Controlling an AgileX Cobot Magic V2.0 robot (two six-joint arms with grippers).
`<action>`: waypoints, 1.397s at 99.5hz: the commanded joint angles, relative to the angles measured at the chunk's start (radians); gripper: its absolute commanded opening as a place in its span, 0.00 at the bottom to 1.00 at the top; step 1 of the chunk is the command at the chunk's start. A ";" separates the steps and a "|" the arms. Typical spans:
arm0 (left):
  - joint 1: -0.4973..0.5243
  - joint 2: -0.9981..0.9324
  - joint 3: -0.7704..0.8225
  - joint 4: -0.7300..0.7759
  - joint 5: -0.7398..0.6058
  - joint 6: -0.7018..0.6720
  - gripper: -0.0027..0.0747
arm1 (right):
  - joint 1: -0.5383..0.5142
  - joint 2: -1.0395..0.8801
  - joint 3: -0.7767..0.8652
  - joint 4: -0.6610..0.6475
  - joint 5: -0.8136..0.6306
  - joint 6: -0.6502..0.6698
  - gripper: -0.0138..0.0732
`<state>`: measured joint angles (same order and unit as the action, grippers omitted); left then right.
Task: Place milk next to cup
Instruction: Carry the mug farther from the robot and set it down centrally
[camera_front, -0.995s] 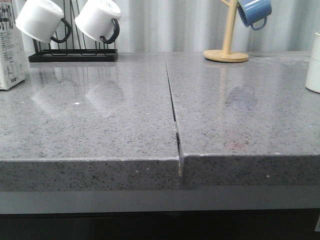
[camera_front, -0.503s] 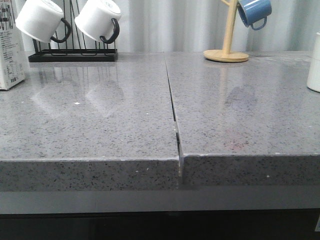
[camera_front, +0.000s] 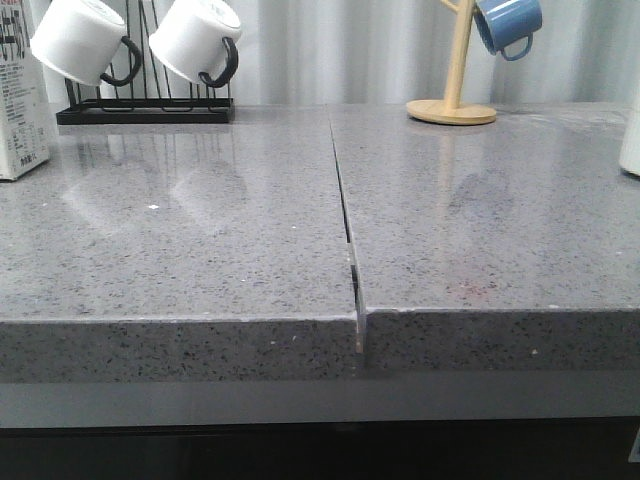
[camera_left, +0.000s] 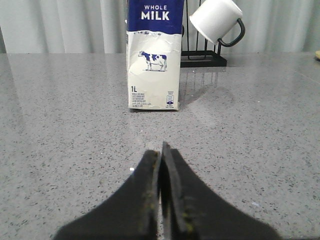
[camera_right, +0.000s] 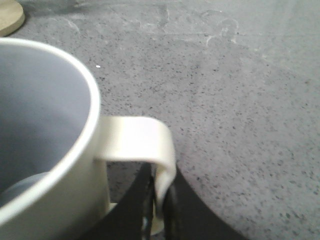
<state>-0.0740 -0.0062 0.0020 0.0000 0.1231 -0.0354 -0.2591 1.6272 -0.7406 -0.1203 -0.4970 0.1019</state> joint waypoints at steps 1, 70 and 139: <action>0.007 -0.031 0.040 -0.012 -0.083 -0.005 0.01 | 0.019 -0.064 -0.030 -0.007 -0.094 0.005 0.10; 0.007 -0.031 0.040 -0.012 -0.083 -0.005 0.01 | 0.486 -0.118 -0.160 0.067 0.023 0.004 0.10; 0.007 -0.031 0.040 -0.012 -0.083 -0.005 0.01 | 0.627 0.087 -0.259 0.085 0.011 0.004 0.10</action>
<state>-0.0705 -0.0062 0.0020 0.0000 0.1231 -0.0354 0.3687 1.7537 -0.9649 -0.0372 -0.3905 0.1019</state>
